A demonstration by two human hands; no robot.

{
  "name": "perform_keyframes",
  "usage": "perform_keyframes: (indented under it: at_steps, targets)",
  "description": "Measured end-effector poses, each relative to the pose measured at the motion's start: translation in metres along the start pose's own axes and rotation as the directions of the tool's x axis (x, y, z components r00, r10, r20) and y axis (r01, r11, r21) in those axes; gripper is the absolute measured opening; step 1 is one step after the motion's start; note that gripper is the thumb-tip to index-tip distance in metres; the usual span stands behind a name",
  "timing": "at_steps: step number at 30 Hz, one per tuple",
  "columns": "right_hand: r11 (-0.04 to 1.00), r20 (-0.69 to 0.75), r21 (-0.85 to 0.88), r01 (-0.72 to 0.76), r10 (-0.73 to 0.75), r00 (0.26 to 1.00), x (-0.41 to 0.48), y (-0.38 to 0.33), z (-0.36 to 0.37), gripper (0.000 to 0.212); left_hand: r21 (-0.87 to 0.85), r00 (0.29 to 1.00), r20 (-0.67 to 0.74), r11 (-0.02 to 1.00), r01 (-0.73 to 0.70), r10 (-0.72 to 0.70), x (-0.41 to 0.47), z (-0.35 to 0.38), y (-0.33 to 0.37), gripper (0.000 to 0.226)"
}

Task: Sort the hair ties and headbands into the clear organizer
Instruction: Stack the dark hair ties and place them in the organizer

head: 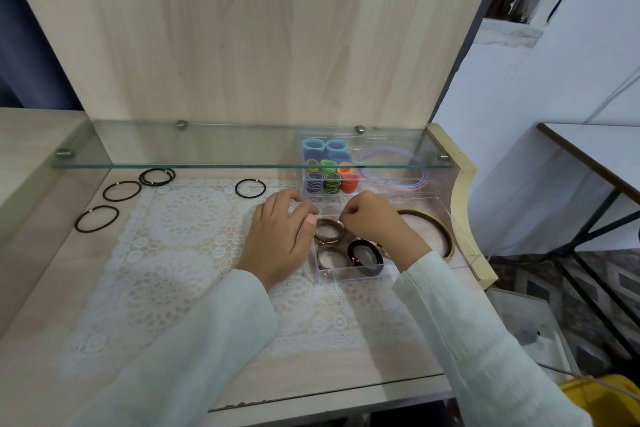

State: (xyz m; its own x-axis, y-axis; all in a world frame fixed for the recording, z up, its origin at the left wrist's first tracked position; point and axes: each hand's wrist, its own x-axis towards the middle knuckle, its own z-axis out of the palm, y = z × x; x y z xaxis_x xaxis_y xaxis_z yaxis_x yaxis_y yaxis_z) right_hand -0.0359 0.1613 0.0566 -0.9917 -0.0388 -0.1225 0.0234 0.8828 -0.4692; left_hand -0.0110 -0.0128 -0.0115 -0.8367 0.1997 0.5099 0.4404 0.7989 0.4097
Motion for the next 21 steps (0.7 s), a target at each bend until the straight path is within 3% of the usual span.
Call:
perform_keyframes:
  at_steps: [8,15,21]
  targets:
    - [0.998,0.049,-0.065,0.012,-0.009,0.999,-0.001,-0.002,-0.004,0.018,-0.034,1.0,0.014,0.999,-0.006,0.006,0.0,-0.001,0.001,0.04]
    - [0.966,0.212,-0.253,0.059,-0.004,0.977,-0.005,-0.005,-0.013,0.057,-0.037,0.996,0.062,0.998,-0.059,0.061,-0.001,-0.001,0.0,0.044]
    - [0.93,0.209,-0.35,0.112,-0.039,0.977,-0.006,-0.011,-0.008,0.058,0.009,0.991,0.106,0.997,-0.077,0.075,-0.001,0.001,-0.001,0.046]
